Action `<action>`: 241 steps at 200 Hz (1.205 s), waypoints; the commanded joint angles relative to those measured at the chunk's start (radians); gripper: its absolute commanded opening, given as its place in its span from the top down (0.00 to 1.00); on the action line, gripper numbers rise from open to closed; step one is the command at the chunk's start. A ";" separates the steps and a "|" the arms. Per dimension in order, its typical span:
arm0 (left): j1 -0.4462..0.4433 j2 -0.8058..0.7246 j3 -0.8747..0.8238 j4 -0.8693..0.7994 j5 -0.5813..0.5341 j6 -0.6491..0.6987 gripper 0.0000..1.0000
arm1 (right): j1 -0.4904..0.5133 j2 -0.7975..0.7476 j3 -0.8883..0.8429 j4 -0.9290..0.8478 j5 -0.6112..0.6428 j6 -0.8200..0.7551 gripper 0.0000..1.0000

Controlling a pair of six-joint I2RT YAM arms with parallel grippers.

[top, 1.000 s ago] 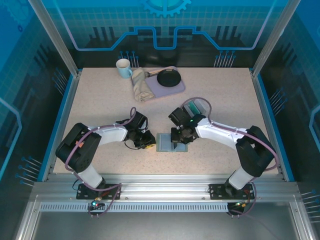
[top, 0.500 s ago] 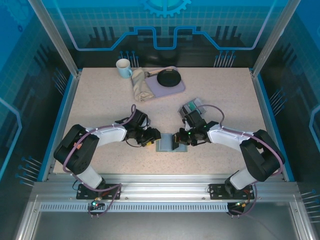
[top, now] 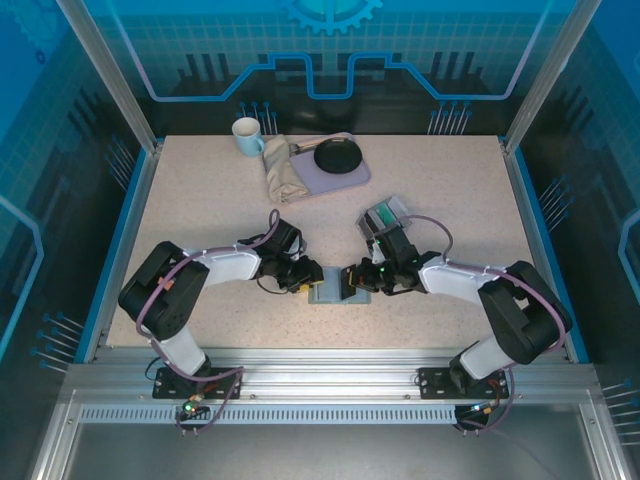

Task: Put the credit cards into the card holder
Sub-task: Insert the credit card into the card slot.

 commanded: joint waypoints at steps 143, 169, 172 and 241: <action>-0.010 0.014 0.023 -0.087 -0.047 0.031 0.70 | -0.005 0.092 -0.049 0.180 -0.103 0.035 0.97; -0.010 0.014 0.019 -0.089 -0.056 0.026 0.70 | -0.006 0.079 -0.057 0.172 -0.123 0.025 0.97; -0.010 0.014 0.020 -0.091 -0.056 0.025 0.70 | -0.005 0.081 -0.058 0.172 -0.127 0.023 0.97; -0.010 0.018 0.025 -0.088 -0.053 0.019 0.71 | 0.029 0.125 -0.036 0.220 -0.160 0.051 0.96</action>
